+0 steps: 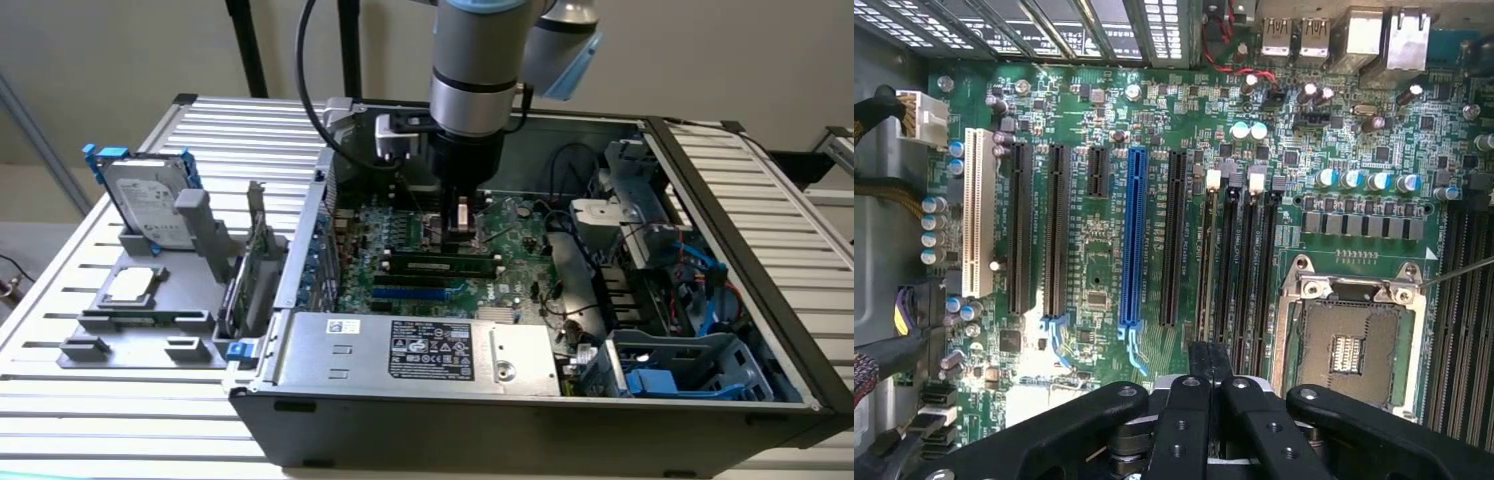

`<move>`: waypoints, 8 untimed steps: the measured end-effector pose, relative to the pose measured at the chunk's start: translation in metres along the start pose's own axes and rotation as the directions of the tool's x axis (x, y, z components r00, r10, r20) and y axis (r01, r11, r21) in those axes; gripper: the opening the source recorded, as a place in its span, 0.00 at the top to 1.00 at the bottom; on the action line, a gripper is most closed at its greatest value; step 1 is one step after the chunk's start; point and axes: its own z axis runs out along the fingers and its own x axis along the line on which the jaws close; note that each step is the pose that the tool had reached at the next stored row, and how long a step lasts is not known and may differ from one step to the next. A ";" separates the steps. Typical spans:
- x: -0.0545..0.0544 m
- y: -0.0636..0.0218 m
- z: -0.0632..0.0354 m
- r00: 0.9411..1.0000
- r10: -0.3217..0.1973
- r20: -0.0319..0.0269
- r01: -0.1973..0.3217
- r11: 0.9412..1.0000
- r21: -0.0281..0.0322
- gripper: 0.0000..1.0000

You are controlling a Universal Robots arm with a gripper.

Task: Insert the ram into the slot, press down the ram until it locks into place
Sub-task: 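Press down the ram until it locks into place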

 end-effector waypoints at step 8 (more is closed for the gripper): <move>0.000 -0.0001 0.0092 1.000 0.000 0.000 0.000 1.000 0.000 0.90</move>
